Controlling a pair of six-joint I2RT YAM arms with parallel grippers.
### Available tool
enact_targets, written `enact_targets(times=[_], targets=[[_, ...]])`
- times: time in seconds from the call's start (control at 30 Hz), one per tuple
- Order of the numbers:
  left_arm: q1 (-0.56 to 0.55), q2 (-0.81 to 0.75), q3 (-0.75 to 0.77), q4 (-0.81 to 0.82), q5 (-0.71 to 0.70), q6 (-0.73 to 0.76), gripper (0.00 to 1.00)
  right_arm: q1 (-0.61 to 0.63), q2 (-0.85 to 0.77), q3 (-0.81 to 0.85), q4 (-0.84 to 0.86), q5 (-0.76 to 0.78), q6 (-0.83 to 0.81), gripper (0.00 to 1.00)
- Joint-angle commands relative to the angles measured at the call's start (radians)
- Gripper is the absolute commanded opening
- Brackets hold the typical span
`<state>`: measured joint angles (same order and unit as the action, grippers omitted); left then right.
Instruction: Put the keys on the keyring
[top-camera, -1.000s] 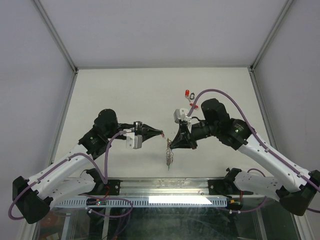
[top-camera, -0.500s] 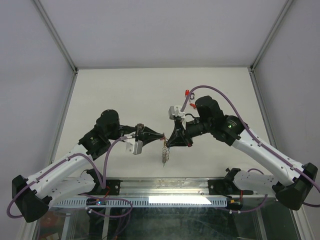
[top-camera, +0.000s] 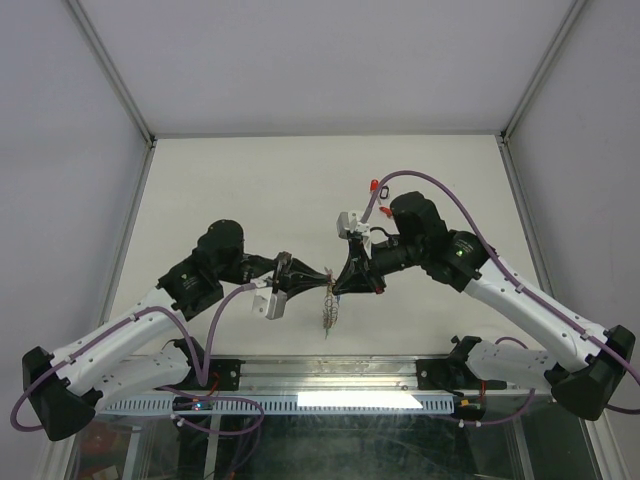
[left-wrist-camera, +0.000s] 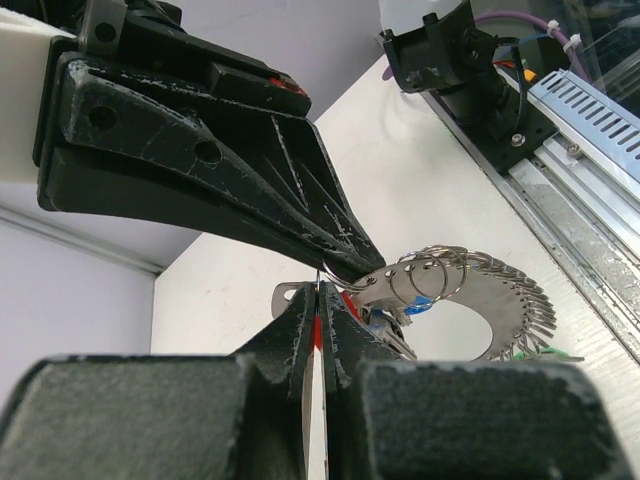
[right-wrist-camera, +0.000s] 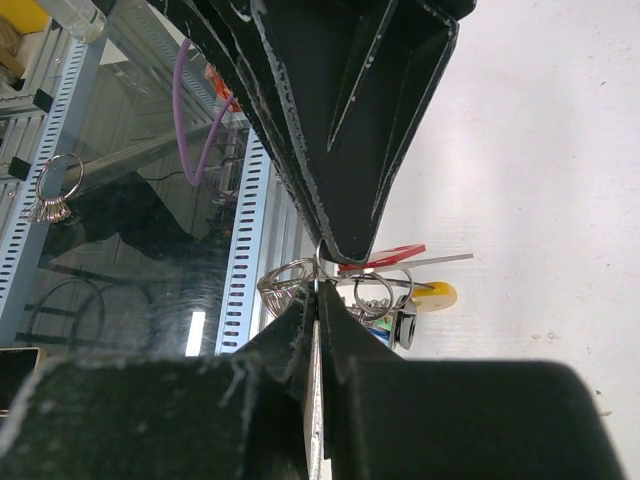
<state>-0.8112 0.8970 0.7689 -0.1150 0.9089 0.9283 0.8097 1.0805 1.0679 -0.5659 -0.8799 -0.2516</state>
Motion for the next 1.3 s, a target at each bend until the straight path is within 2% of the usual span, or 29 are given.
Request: enact_targets(times=[0.0,0.6,1.27], targets=[[-0.014,0.001,0.050,-0.016,0.039,0.056,0.00,0.007,-0.001,0.059,0.060,-0.022,0.015,0.00],[-0.027,0.012,0.064,-0.086,0.035,0.112,0.00,0.007,-0.013,0.066,0.049,0.004,0.015,0.00],[-0.034,-0.009,0.062,-0.115,0.003,0.115,0.00,-0.013,-0.031,0.054,0.049,0.117,0.071,0.00]])
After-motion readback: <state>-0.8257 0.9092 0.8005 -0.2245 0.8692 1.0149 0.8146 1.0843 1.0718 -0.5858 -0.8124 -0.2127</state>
